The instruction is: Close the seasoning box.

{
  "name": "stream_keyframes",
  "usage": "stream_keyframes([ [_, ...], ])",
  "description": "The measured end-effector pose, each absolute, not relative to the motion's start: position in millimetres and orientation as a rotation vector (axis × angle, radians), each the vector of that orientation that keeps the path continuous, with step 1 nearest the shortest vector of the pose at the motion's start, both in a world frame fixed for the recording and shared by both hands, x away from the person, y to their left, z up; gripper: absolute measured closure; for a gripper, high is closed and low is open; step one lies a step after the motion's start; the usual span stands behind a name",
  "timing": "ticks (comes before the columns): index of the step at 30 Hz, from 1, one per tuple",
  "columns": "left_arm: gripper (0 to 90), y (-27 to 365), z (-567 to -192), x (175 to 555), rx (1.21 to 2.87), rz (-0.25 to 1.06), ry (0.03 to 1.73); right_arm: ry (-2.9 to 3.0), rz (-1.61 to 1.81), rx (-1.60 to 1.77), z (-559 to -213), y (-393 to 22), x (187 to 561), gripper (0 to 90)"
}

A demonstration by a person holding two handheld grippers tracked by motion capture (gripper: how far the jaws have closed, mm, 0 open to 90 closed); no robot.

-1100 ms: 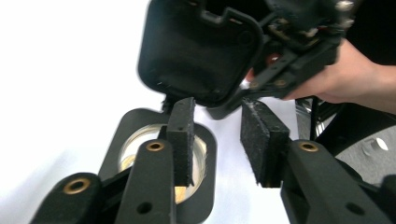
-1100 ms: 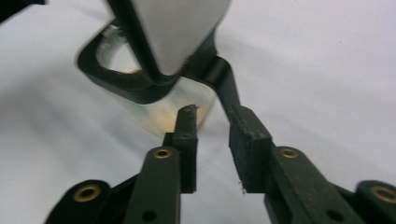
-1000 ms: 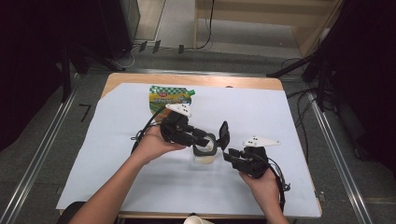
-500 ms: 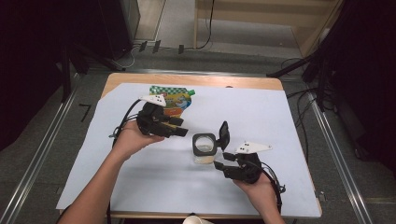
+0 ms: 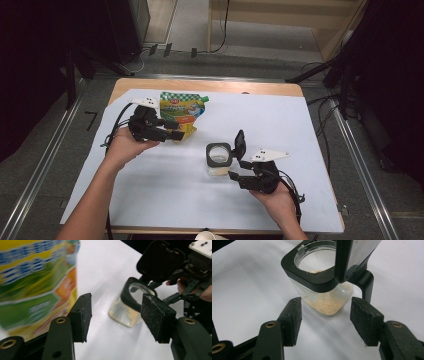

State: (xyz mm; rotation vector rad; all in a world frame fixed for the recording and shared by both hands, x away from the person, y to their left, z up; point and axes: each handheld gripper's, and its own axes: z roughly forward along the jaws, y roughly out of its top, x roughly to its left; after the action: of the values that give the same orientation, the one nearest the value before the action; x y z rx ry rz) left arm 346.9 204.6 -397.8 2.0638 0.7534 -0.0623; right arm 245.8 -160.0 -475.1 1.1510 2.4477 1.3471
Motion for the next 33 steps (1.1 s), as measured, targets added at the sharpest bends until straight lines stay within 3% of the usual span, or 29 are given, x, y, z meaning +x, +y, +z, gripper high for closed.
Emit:
stream_keyframes([
  [24,41.7,255.7,-398.0,367.3,2.074,0.050,0.881,2.506,1.400,1.084,-473.4,-145.1,238.6,42.0],
  [33,42.1,245.7,-400.9,385.2,2.066,0.043,0.877,2.514,1.408,1.061,-471.4,-141.9,230.0,43.1],
])
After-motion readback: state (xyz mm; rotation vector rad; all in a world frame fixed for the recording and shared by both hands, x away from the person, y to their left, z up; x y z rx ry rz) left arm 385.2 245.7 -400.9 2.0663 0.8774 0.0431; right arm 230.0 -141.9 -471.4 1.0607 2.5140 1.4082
